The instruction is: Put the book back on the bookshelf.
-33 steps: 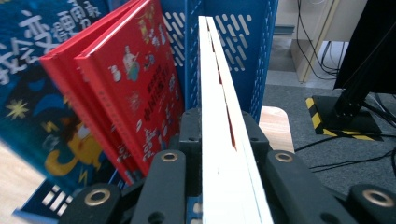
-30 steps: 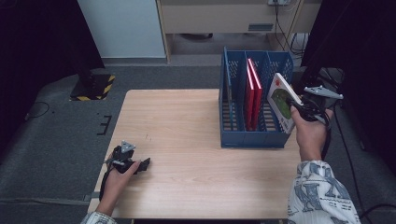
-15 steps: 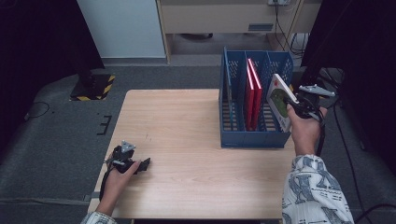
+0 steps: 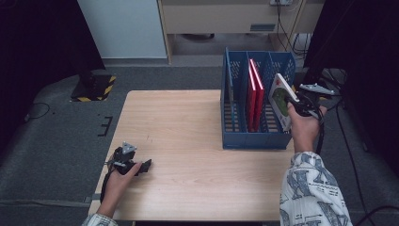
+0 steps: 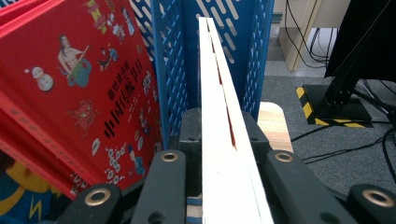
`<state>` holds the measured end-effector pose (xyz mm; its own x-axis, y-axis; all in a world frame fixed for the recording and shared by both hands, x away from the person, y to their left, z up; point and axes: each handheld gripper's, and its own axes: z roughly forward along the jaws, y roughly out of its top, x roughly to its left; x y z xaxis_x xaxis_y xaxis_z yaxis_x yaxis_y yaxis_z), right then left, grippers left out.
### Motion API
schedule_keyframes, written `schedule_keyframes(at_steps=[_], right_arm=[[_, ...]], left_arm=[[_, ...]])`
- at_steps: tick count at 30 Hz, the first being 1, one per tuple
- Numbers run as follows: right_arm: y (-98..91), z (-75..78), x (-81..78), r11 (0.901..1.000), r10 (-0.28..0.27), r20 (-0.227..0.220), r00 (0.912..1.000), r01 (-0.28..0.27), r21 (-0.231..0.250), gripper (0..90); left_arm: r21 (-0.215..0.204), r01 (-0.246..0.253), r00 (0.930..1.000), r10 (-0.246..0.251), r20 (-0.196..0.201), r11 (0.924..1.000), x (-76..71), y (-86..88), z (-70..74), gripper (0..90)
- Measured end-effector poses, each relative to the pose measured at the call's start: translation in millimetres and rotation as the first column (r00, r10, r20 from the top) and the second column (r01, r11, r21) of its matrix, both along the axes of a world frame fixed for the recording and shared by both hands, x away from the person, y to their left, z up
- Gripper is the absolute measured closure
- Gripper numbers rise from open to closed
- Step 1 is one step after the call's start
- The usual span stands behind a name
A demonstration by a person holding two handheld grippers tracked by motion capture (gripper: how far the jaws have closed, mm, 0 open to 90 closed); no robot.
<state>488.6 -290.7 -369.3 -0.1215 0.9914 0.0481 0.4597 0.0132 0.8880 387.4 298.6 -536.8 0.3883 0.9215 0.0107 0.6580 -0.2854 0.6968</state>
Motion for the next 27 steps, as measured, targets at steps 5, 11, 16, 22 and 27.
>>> schedule_keyframes(at_steps=[5, 11, 16, 22, 27], right_arm=[[1.1, -2.0, 2.8, 1.0, 0.001, -0.003, 1.0, -0.001, -0.003, 76.1], [2.3, -3.4, 5.0, 1.0, -0.002, 0.0, 1.0, 0.002, 0.004, 76.1], [3.9, -6.2, 7.9, 1.0, -0.004, -0.006, 1.0, 0.004, 0.002, 76.0], [7.6, -9.1, 10.4, 1.0, -0.006, -0.013, 0.9999, 0.006, -0.007, 76.1], [8.9, -10.4, 12.0, 0.9999, -0.008, -0.016, 0.9998, 0.008, -0.006, 76.0]], left_arm=[[0.0, -0.001, 1.0, 0.001, 0.0, 1.0, 0.1, -0.2, 0.0, 0.0], [-0.001, 0.0, 1.0, 0.0, 0.0, 1.0, 0.3, -0.3, 0.0, 0.0], [-0.001, 0.0, 1.0, 0.0, -0.001, 1.0, 0.4, -0.3, -0.1, 0.0], [-0.001, 0.0, 1.0, 0.0, -0.001, 1.0, 0.5, -0.4, -0.1, 0.0], [-0.001, 0.001, 1.0, -0.001, -0.001, 1.0, 0.6, -0.4, -0.1, 0.0]])
